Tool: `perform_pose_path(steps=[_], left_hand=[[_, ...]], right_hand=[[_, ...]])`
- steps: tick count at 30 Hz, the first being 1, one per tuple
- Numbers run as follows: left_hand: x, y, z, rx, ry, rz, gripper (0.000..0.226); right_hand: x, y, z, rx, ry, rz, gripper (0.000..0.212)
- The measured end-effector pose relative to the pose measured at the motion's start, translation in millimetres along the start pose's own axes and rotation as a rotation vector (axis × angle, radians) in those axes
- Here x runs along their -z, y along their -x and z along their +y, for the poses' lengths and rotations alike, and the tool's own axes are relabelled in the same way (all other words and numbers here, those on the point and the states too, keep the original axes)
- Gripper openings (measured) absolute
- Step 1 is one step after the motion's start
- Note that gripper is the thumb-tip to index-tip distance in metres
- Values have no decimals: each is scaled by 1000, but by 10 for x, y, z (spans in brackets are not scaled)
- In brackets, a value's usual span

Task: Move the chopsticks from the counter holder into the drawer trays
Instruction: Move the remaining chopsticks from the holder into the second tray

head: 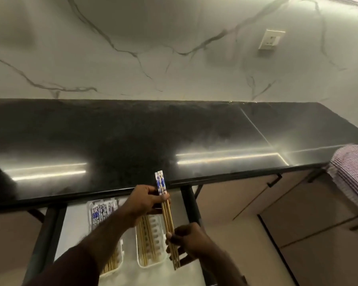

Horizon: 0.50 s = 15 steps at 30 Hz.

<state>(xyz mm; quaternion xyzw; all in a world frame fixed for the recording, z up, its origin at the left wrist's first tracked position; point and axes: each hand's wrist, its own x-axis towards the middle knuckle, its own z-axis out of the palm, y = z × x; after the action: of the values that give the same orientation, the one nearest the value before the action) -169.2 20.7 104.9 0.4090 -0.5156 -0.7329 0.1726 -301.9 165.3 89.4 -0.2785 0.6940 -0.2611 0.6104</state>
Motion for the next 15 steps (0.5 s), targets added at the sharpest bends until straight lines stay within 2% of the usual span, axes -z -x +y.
perform_pose_path(steps=[7,11,15], left_hand=[[-56,-153,-373,103,119,107,18],[-1,-208,-675,213,188,111,21],[102,-328,-899,322,214,110,22]], right_hand=[[275,-272,124,-32,238,-5,15],[306,-410,213,-114,362,-50,24],[266,-555,256,-208,380,-52,29]])
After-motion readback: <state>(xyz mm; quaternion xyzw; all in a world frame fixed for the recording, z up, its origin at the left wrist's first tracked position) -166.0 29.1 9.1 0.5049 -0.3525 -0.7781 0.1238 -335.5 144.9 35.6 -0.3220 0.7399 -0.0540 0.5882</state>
